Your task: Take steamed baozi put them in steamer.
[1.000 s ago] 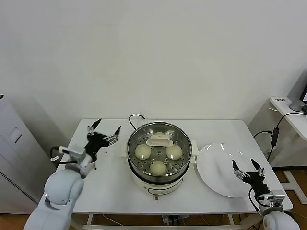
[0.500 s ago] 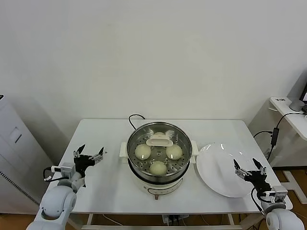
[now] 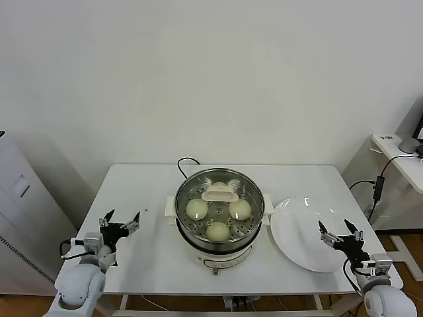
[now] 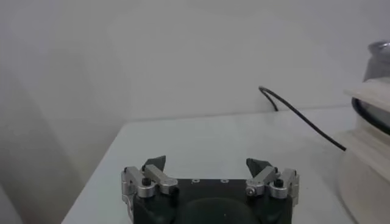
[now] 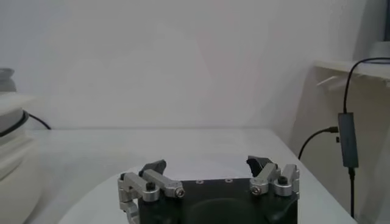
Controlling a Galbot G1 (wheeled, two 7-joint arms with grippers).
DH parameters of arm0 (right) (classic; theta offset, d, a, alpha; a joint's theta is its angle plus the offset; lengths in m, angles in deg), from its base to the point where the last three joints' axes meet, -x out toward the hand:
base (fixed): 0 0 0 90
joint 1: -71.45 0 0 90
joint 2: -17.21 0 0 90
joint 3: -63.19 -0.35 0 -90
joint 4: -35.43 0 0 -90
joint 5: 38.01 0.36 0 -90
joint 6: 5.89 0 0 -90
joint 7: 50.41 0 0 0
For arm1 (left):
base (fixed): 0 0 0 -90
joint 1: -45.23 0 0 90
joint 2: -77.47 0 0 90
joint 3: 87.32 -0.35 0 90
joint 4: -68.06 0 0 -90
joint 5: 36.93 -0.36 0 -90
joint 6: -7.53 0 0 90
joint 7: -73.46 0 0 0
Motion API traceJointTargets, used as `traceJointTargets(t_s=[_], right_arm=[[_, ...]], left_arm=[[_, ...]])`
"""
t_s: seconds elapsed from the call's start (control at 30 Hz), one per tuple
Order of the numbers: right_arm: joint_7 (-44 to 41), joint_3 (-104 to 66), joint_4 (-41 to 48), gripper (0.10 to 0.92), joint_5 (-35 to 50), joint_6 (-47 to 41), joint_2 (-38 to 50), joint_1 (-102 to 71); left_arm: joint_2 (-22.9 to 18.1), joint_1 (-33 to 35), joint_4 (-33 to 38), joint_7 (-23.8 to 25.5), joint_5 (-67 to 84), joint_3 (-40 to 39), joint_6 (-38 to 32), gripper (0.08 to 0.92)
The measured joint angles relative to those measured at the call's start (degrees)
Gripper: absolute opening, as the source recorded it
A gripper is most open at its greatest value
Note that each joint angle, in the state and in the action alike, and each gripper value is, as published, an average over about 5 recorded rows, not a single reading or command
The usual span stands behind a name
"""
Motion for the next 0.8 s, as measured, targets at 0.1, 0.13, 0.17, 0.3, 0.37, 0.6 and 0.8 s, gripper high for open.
traceJointTargets(t_s=[0.1, 0.13, 0.17, 0.3, 0.37, 0.6, 0.8], right_arm=[[0.1, 0.2, 0.0, 0.823, 0.1, -0.2, 0.0, 0.0], [0.1, 0.3, 0.0, 0.823, 0.1, -0.3, 0.0, 0.0], [0.1, 0.3, 0.0, 0.823, 0.1, -0.3, 0.0, 0.0], [0.2, 0.5, 0.0, 0.823, 0.1, -0.5, 0.0, 0.1], [0.2, 0.6, 0.0, 0.823, 0.2, -0.6, 0.0, 0.1], [0.4, 0.8, 0.0, 0.823, 0.2, -0.7, -0.2, 0.1], [0.4, 1.0, 0.1, 0.823, 0.2, -0.8, -0.4, 0.1]], left_arm=[[0.0, 0.2, -0.2, -0.1, 0.6, 0.1, 0.1, 0.823], [0.0, 0.3, -0.2, -0.2, 0.8, 0.2, 0.1, 0.823], [0.0, 0.3, -0.2, -0.2, 1.0, 0.2, 0.2, 0.823], [-0.1, 0.4, -0.1, -0.3, 1.7, 0.3, 0.6, 0.823], [-0.2, 0.4, 0.1, -0.3, 2.1, 0.3, 0.7, 0.823], [-0.4, 0.5, 0.5, -0.4, 2.8, 0.3, 1.1, 0.823], [-0.4, 0.6, 0.7, -0.4, 3.2, 0.3, 1.2, 0.823]])
